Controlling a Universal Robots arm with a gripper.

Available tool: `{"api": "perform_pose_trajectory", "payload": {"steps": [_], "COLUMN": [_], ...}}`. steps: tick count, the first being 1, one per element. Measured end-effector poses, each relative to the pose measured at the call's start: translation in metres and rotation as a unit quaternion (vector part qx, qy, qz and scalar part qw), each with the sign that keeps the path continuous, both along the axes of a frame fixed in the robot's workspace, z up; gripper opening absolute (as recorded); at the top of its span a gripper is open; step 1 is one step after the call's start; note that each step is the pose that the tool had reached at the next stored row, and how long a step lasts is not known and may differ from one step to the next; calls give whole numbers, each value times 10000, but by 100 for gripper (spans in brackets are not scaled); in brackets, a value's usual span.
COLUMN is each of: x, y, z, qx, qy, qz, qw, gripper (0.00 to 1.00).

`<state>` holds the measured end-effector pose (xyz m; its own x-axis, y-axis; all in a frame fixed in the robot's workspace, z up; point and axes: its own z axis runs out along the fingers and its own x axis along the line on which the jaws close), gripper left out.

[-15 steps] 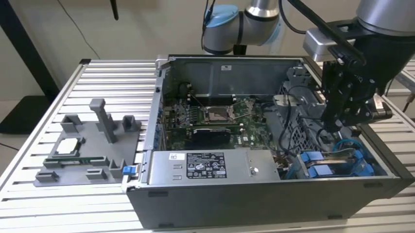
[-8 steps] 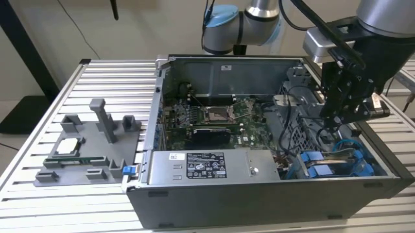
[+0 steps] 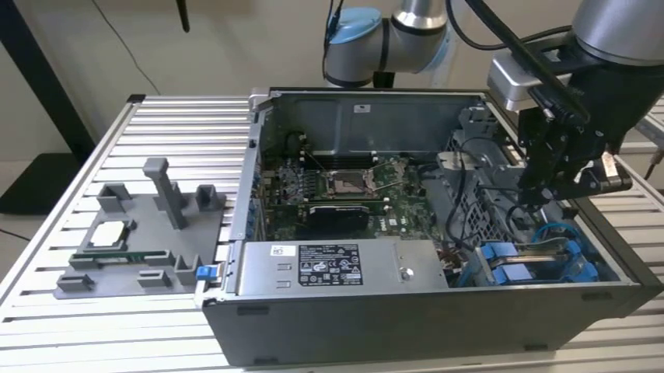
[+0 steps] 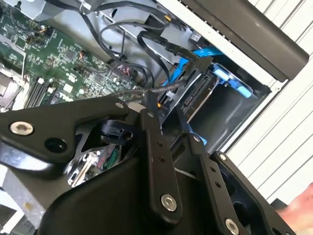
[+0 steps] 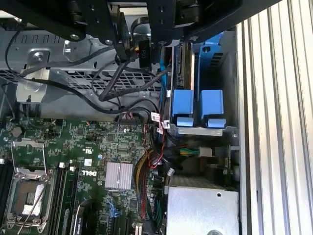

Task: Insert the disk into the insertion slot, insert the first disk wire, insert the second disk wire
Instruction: 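Insert the first disk wire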

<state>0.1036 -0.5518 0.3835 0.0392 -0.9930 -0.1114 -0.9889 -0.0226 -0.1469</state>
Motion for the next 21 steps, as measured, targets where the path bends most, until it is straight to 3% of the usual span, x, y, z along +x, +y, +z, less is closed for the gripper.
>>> {"api": "perform_pose_trajectory", "payload": {"steps": [6,11,16,21], "x": [-53,-144,-140,-121], "y": [-84,-87,-86,-85], "z": [2,1,1,-1], "qx": [9,27,82,106], "qy": [0,-4,-29,-47], "qz": [-1,-3,-2,3], "qw": [10000,10000,10000,9999], "gripper": [100,100,100,100]}}
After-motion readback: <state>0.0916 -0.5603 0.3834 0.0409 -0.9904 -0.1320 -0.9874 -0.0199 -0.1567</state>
